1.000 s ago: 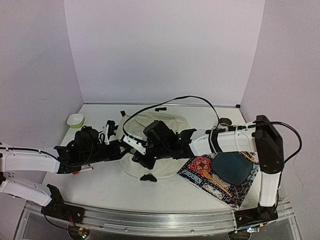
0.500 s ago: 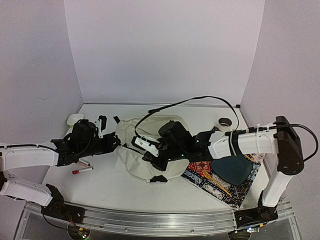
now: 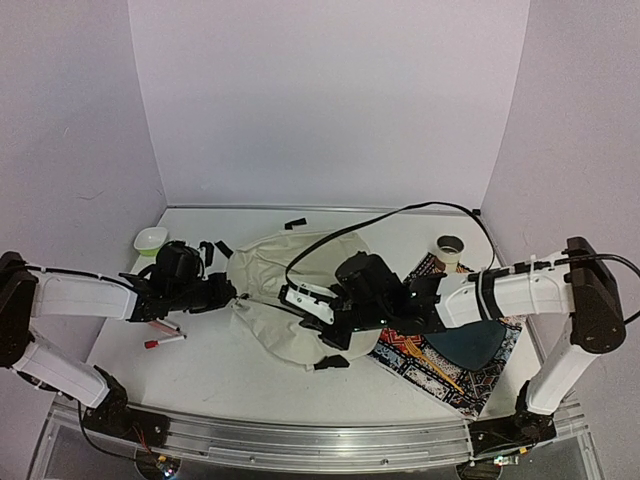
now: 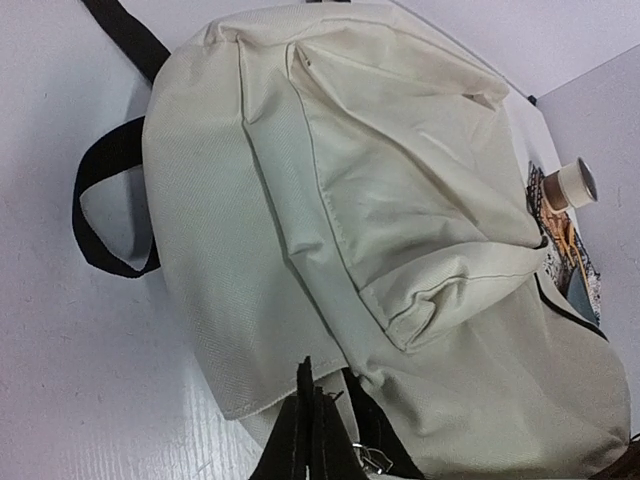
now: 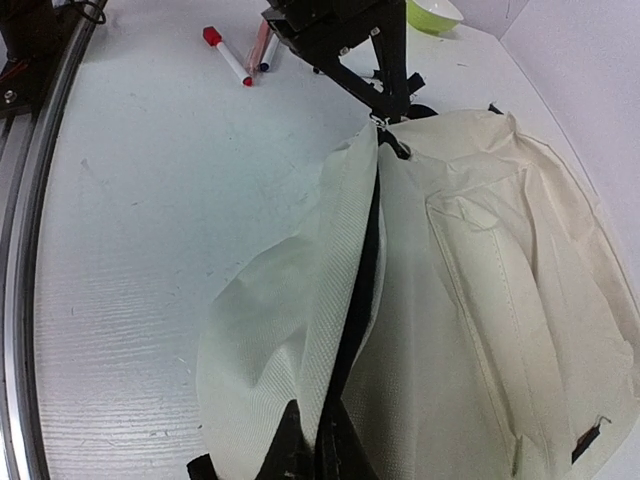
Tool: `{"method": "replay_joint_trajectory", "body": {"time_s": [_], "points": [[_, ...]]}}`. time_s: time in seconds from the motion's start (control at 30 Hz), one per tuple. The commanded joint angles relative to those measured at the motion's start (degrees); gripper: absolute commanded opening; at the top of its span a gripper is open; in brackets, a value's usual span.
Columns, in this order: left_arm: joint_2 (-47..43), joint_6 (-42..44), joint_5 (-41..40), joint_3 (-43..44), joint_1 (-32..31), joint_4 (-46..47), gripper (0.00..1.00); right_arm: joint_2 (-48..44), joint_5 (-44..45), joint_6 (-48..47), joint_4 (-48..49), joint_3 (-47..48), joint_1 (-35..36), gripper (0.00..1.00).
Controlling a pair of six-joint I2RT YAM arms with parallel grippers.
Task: Pack the student bag
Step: Unzip the largest pocket of the student bag, then set down the student bag at the center of the board, then hold the largest pocket of the student bag.
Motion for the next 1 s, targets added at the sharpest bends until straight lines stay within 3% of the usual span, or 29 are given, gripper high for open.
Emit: {"method": "replay_joint_trajectory", "body": {"time_s": [0.0, 0.07, 0.17, 0.3, 0.4, 0.67, 0.8, 0.97], "points": [[0.8, 1.2, -8.8, -0.5, 5.2, -0.3, 0.00, -6.1, -0.6, 1.9, -7.7, -1.4, 0.2, 0.03], [-1.2, 0.9, -5.7, -1.7, 5.0, 1.5, 0.00, -5.5, -1.4, 2.8, -7.7, -0.6, 0.2, 0.09], [-4.4, 0.3, -2.8, -2.6, 4.5, 1.7, 0.00, -3.8, -2.7, 5.2, -7.7, 1.9, 0.2, 0.27], [-7.1, -1.2, 0.5, -3.4, 2.9, 2.1, 0.00, -0.5, -4.3, 9.3, -7.0, 6.8, 0.2, 0.61], [-7.6, -2.2, 1.0, -3.7, 0.9, 2.4, 0.00, 2.9, -4.5, 12.4, -6.1, 11.3, 0.3, 0.71], [-8.2, -4.1, 0.1, -3.4, -4.2, 3.3, 0.00, 15.5, -1.9, 20.0, -9.0, 27.2, 1.7, 0.76], [-8.2, -4.6, 0.4, -3.2, -5.0, 3.7, 0.00, 21.0, 0.8, 23.1, -13.5, 33.4, 2.4, 0.73], [-8.3, -4.9, 0.7, -3.2, -5.5, 4.1, 0.00, 22.9, 1.4, 23.4, -15.4, 34.6, 3.3, 0.67]]}}
